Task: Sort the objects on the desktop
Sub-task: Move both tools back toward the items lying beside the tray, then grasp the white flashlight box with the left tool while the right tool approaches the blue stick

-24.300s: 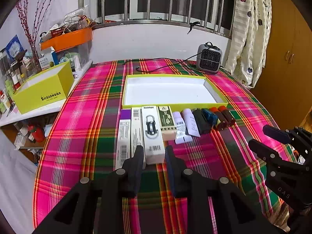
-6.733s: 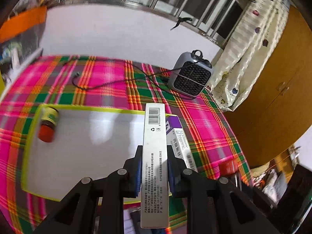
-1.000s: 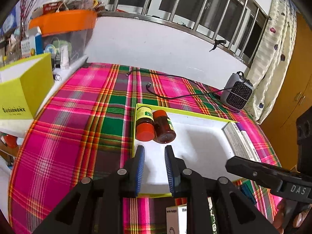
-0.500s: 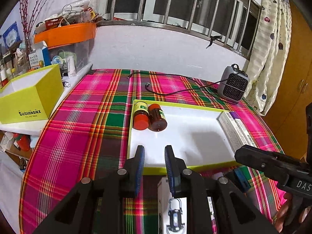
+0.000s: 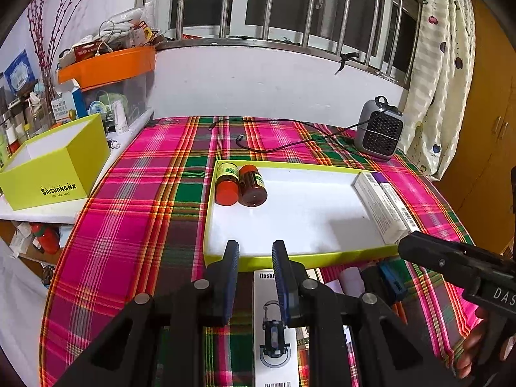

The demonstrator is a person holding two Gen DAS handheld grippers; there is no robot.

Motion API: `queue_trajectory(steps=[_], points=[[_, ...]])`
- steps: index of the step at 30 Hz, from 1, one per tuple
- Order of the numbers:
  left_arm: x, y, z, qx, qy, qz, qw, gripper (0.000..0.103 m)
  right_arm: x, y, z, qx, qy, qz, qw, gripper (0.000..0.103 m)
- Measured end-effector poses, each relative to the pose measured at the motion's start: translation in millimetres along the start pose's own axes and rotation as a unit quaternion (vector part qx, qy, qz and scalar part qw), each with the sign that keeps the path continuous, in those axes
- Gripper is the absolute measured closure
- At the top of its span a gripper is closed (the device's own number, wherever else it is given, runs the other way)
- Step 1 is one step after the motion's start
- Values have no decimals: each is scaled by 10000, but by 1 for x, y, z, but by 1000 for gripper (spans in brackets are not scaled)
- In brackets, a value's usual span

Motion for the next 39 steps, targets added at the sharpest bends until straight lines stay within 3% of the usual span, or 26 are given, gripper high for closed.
queue_trajectory(steps=[24,29,39], points=[[2,7,8,85,-102,62,9999,81,-2,4,11,-118,-70,191,9997,70],[5,1,14,-35,-230,397,9989,81,-1,8,15,-106,-120,289,9995,70],[5,-9,27,-182,-310,616,9975,75,-5,28,25,163,-117,435,9989,70]])
Point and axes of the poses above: each gripper's, at about its wrist camera, not at the fingertips, and x roughly the way its jaws point, y to its right, z to its underside, the point moved 5 cm from there along x, roughly the way its jaws point, and after that the axes turned 12 degrees about -y, right-handed, at the moved point
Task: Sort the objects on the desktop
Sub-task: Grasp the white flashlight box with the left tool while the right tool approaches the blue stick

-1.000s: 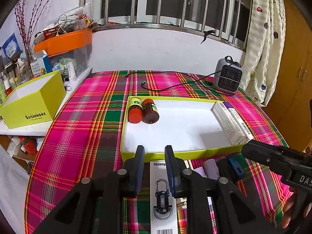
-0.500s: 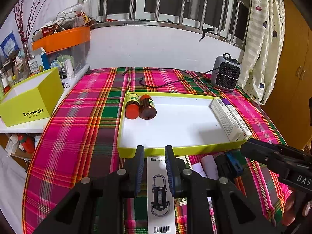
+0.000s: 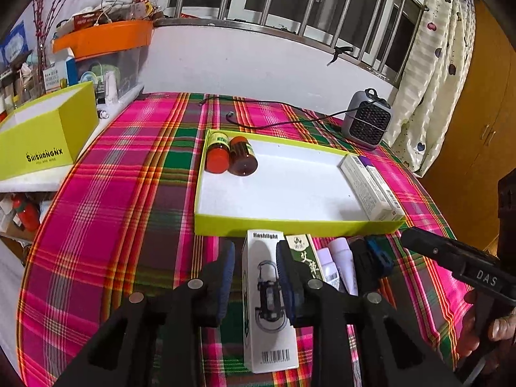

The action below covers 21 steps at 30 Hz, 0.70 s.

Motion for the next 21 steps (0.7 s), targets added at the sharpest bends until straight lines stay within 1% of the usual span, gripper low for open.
queue_trajectory(steps=[2,4,7,13,21], points=[[1,0,2,-12,-22,57,10000,75,0,1,2,7,-14,7,10000,70],[1,0,5,-8,-53,109,9999,71,1,2,3,-11,-30,18,10000,70],[0,3,9,40,-74,189,9998,69,5,3,5,-15,-67,44,10000,70],[2,7,14,187,-126,146,9996,66,11,8,9,-30,-137,228,9996,70],[11,8,21,235,-286,124,9992,65,29,7,12,-89,-366,251,9990,70]])
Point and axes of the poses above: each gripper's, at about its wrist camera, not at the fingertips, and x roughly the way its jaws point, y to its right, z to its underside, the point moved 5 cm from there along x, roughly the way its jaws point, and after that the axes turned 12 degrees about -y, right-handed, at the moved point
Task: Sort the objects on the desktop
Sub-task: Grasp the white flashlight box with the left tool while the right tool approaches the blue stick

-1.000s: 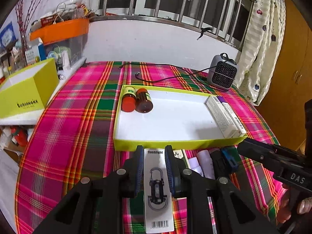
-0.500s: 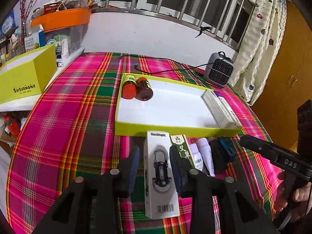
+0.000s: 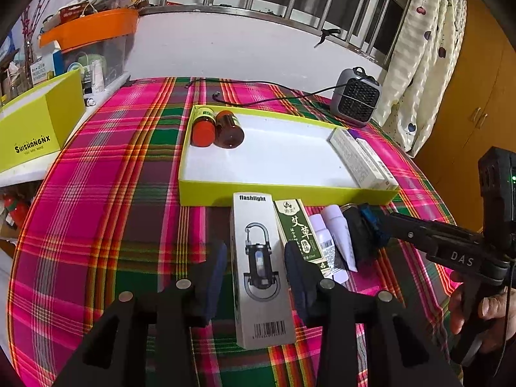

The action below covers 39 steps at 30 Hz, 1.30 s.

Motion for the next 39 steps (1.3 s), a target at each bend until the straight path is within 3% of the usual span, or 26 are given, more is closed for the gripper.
queue_trajectory(steps=[25,30,34,39], points=[[6,-3,5,35,-63,-49,10000,72,7,6,17,-17,-278,175,9995,69],[6,-4,6,30,-68,-56,10000,72,4,-2,18,-405,-222,577,9973,69],[7,-7,7,-25,-85,-52,9999,72,-2,22,22,382,-174,-188,9989,69],[10,-8,9,-42,-134,-24,9999,72,-3,40,21,902,-29,-458,9949,69]])
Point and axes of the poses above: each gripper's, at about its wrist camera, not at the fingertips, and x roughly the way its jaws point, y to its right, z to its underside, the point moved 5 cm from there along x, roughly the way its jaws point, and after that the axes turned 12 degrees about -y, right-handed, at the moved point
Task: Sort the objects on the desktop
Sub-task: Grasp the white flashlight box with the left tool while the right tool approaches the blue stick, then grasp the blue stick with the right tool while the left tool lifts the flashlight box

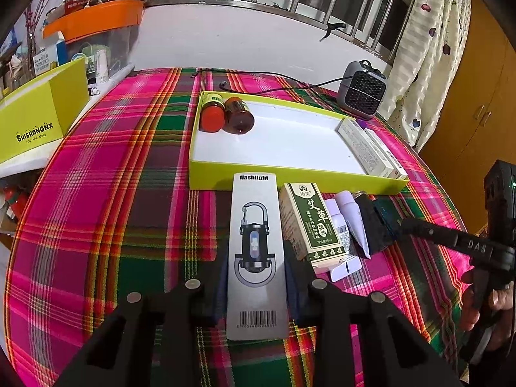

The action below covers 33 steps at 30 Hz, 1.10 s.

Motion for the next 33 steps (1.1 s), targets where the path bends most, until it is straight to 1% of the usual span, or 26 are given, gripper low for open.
queue_trajectory(steps=[1,2,6,8,9,11,13,16,22,24,28,33], points=[[1,0,0,7,-13,7,10000,72,5,-1,0,39,-81,-121,9999,69],[2,1,0,16,-24,8,10000,72,7,-3,0,15,-68,-145,9999,69],[2,0,0,10,-30,9,10000,72,11,-10,-3,-125,-34,26,9999,69],[1,-1,0,-3,-21,3,10000,73,12,-14,-4,-202,-59,81,9997,73],[1,-1,0,-5,-22,2,10000,73,12,-17,-4,-272,-58,159,9995,74],[1,-1,0,0,-24,-1,10000,73,8,-23,-3,-450,42,374,9983,83],[1,-1,0,3,-24,-1,10000,73,3,-33,-2,-754,140,639,9950,87],[1,-1,0,-1,-22,0,10000,73,1,-47,1,-1119,187,856,9898,87],[0,-2,0,-7,-28,6,10000,73,12,-67,9,-1702,139,1098,9792,86],[0,-2,1,-10,-22,6,10000,73,13,-66,10,-1713,200,1245,9771,86],[0,-2,0,-6,-21,1,10000,73,16,-61,6,-1524,178,1220,9806,85],[1,-3,-1,-14,-6,28,10000,73,21,-50,-1,-1116,60,996,9887,85]])
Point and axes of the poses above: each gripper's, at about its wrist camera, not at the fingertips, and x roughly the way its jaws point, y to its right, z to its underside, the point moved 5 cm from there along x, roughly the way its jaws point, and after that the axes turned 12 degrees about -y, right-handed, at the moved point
